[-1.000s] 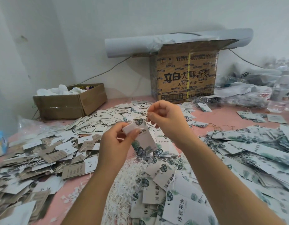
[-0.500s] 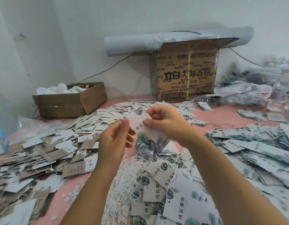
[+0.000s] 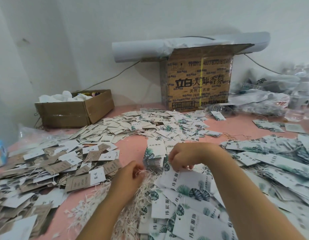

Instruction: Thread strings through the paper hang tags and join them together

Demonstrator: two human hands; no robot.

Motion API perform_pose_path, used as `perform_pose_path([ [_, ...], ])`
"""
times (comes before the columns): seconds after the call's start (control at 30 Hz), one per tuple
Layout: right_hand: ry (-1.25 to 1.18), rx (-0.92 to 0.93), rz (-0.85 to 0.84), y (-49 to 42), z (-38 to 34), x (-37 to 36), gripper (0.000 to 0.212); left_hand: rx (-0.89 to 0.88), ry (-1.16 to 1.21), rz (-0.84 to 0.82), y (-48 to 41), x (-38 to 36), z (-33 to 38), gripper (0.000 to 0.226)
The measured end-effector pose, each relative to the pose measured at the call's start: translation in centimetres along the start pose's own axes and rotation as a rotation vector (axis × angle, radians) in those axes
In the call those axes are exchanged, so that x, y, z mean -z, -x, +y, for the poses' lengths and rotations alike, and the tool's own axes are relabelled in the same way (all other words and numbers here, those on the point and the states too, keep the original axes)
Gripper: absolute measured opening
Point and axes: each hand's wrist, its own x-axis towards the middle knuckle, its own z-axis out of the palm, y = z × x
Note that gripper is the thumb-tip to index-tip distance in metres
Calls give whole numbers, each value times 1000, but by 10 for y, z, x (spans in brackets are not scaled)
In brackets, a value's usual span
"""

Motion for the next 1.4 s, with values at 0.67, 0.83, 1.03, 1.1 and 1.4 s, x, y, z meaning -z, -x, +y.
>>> perform_pose_path([
  [0.67, -360, 567, 495, -8, -17, -4, 15, -228, 433, 90, 9, 51, 70, 22],
  [0.83, -549, 719, 571, -5, -21, -5, 19, -225, 549, 87, 11, 53, 76, 30],
  [1.03, -720, 703, 610, -2, -25, -5, 11, -216, 541, 59, 10, 52, 73, 40],
  [1.1, -847, 674, 644, -1, -22, -1, 11, -219, 515, 37, 10, 51, 71, 39],
  [1.4, -1544, 518, 688, 3, -11, 12, 18, -147, 357, -33, 7, 49, 55, 35],
])
